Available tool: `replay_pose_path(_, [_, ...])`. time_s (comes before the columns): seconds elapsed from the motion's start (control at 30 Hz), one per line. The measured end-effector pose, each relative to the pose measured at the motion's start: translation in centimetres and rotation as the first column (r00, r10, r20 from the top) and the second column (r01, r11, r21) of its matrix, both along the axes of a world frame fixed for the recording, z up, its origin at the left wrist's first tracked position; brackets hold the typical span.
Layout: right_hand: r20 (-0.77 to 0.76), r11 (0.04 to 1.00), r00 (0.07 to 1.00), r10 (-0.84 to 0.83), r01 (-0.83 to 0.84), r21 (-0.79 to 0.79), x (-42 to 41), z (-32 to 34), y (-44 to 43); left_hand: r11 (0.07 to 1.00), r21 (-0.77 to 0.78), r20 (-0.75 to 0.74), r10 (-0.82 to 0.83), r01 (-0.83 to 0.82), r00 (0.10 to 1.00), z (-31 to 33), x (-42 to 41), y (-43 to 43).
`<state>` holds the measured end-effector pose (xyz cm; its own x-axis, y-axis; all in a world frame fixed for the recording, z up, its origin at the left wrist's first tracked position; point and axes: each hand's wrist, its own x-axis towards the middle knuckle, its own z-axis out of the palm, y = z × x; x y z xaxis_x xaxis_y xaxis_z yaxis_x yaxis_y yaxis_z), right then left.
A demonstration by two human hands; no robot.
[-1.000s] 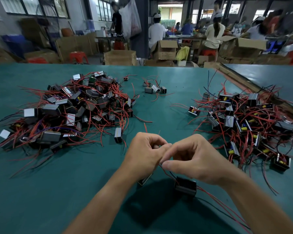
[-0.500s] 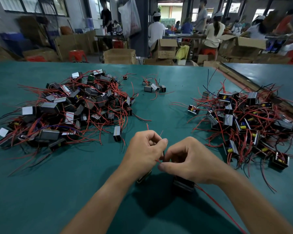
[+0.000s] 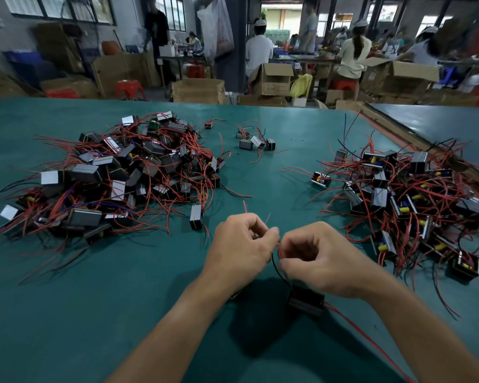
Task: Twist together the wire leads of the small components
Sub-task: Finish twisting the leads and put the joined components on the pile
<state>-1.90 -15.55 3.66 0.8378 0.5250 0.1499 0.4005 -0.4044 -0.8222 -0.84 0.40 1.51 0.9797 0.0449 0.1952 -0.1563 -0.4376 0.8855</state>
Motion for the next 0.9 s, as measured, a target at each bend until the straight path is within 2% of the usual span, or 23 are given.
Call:
replay_pose_path(0.33, [-0.004,1.000,1.000,-0.023,0.023,0.009,0.29,0.12,-0.41,0.994,0.081,0.064,0.065,-0.070,0.996,-0.49,0.13,0.02])
replay_pose_path(0.9, [-0.006,1.000,1.000,-0.028,0.028,0.000,0.35,0.05,-0.55,0.994,0.100,0.119,0.030,-0.042,0.992,-0.59,0.17,-0.03])
